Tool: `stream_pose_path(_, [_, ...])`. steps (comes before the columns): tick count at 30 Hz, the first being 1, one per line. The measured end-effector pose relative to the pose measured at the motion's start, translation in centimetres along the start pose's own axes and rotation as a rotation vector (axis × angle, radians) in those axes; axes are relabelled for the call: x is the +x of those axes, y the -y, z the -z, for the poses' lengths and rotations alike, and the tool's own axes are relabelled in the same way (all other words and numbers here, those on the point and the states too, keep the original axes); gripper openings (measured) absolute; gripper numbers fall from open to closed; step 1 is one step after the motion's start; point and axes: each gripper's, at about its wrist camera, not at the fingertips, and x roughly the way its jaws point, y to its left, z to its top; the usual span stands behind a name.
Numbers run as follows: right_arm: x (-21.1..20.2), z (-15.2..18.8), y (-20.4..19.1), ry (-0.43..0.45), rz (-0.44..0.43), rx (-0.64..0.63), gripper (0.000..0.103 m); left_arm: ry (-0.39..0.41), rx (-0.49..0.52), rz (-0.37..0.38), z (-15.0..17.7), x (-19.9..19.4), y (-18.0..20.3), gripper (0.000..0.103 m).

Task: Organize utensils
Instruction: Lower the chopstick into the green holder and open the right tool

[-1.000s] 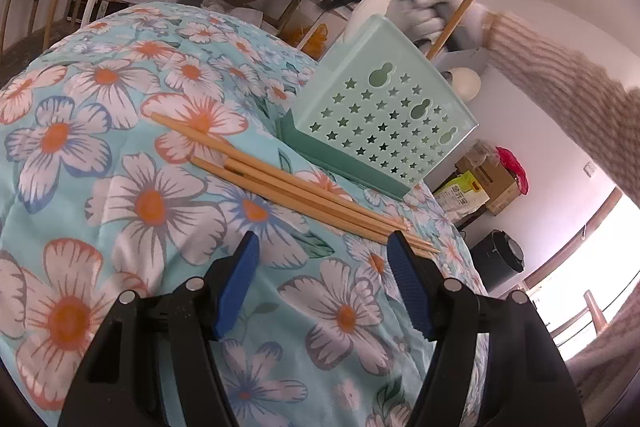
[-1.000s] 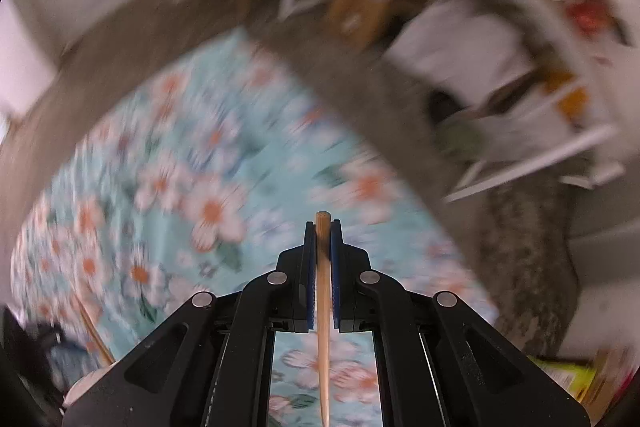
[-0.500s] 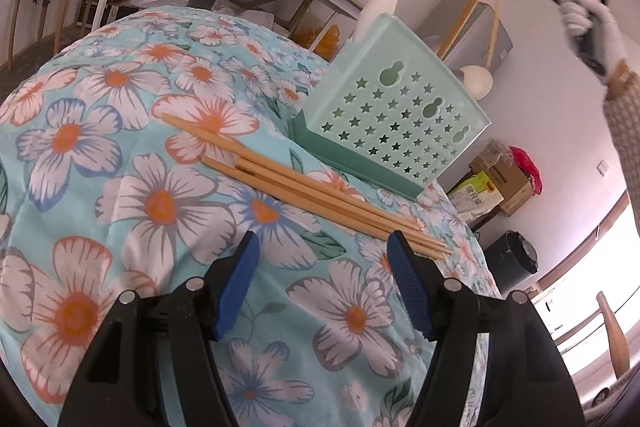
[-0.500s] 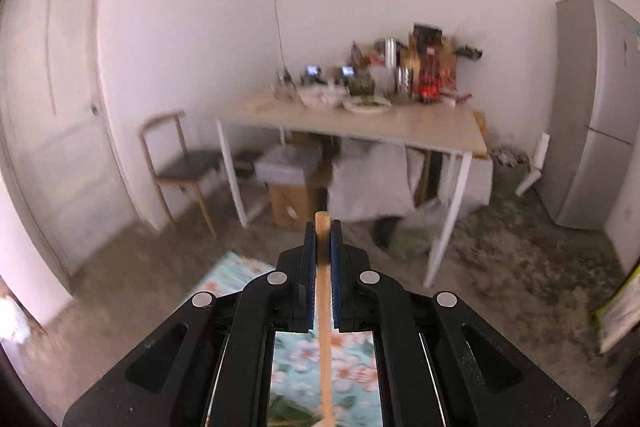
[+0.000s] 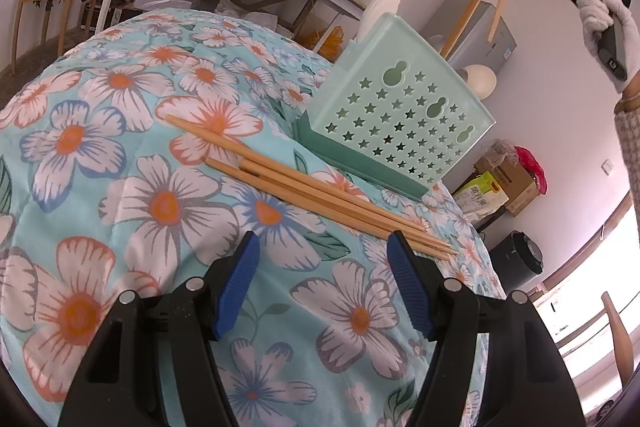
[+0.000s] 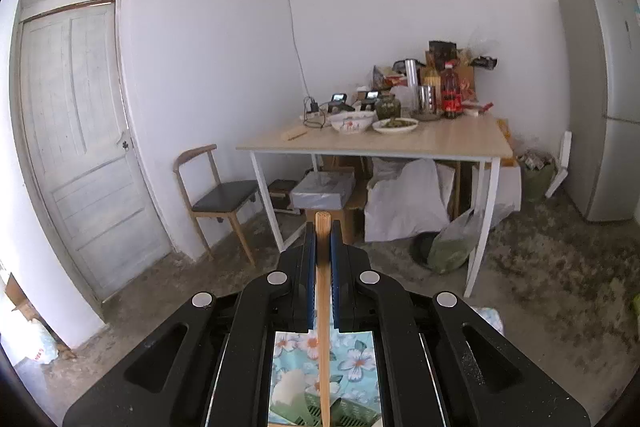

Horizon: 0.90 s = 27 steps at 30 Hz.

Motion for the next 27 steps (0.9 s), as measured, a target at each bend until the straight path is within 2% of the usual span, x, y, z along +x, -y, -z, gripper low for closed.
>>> stream_pose_path(7, [1.4, 3.2, 0.2, -0.035, 0.006, 0.005, 0.005, 0.000, -0.001, 0.009, 0.0, 0.0, -0.1, 0.064])
stream_pose_path(14, [1.4, 6.0, -0.1, -0.035, 0.003, -0.014, 0.006, 0.000, -0.001, 0.007, 0.0, 0.0, -0.1, 0.064])
stream_pose_path(27, [1.1, 5.7, -0.1, 0.026, -0.010, -0.028, 0.005, -0.006, 0.004, -0.005, 0.0, 0.1, 0.1, 0.064])
